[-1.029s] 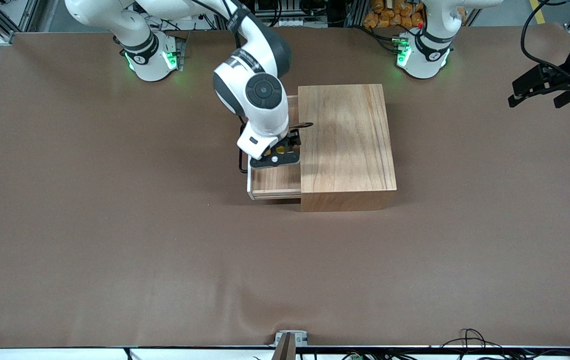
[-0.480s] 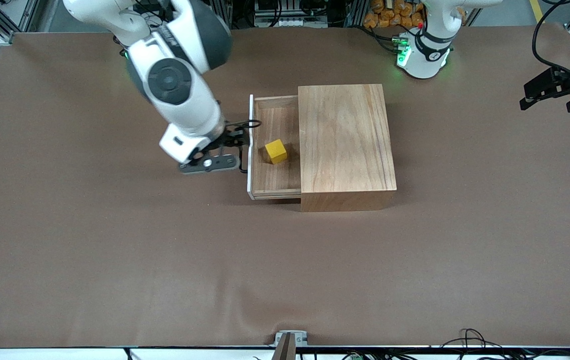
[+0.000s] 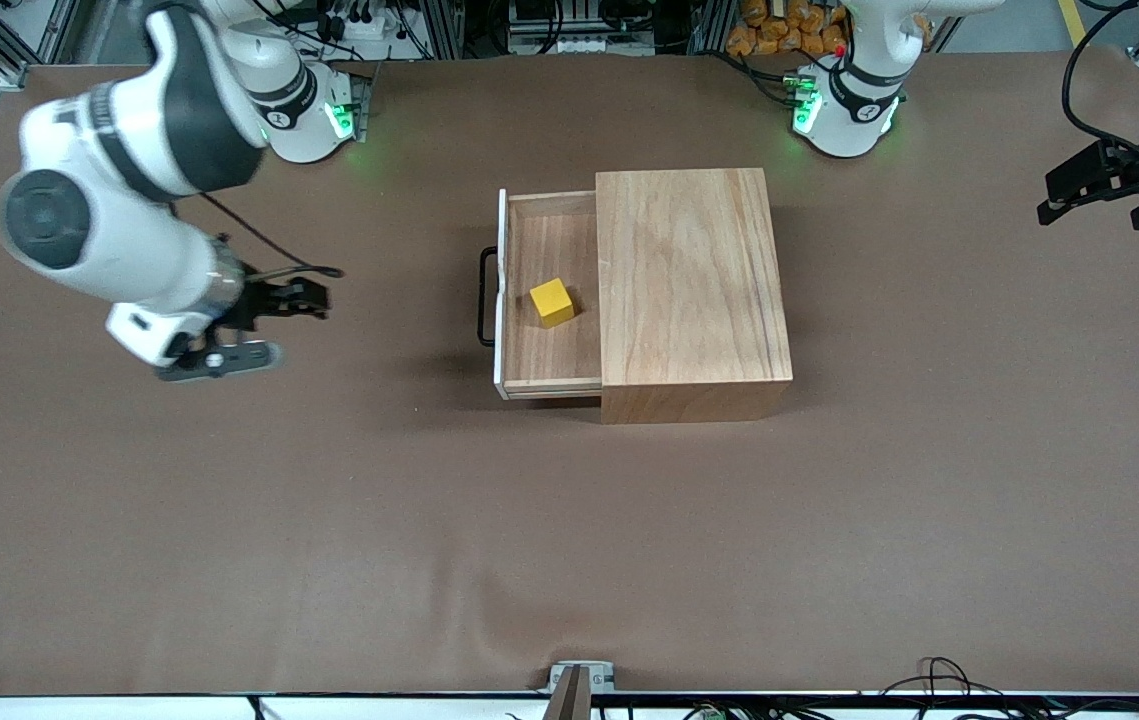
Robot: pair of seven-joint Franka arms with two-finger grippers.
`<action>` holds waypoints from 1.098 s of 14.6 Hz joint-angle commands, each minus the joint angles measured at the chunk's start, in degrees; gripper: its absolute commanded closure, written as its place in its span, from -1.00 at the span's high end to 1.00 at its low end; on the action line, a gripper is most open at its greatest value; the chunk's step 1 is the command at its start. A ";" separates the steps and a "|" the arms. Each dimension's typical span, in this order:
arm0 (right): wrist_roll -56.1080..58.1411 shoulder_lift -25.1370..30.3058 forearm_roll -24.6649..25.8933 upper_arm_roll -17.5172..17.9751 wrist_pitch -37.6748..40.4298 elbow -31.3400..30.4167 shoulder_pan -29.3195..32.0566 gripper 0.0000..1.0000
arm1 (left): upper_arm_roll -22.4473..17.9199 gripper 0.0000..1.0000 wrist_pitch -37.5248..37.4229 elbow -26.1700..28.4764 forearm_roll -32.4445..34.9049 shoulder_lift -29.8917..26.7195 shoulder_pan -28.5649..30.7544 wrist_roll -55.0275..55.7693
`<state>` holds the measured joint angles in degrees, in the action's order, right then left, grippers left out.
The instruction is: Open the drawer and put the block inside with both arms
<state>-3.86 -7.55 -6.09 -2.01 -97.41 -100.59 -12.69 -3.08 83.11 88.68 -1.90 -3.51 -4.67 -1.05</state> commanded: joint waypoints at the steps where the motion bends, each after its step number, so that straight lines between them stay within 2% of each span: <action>1: 0.78 5.52 -0.15 1.22 1.51 -3.82 5.65 1.00 | 0.35 1.00 -0.32 -1.32 0.93 1.13 0.01 -0.18; 6: 2.79 9.13 0.11 1.22 3.89 -3.38 12.25 1.00 | 0.35 1.00 -0.32 -1.76 0.93 1.31 0.18 -0.71; 8: 4.12 9.13 0.11 1.31 3.98 -1.37 14.53 1.00 | 0.35 1.00 -0.49 -1.76 0.84 1.40 0.10 -0.80; 12: 3.33 9.13 3.52 1.48 8.97 5.57 14.54 1.00 | 0.44 1.00 -0.67 -1.76 0.32 1.40 0.18 -0.97; 15: 3.24 9.83 3.80 1.57 11.36 7.42 14.19 1.00 | 0.35 1.00 -0.67 -1.76 0.32 1.40 0.18 -1.06; 16: 3.25 11.58 4.15 2.01 11.45 7.69 14.19 1.00 | 0.35 1.00 -0.67 -1.76 0.32 1.40 0.18 -1.06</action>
<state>-0.57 1.46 -3.05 -1.43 -86.98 -93.61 0.72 -2.96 83.11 88.47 -1.90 -2.80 -4.69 -1.05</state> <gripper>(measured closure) 0.000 0.000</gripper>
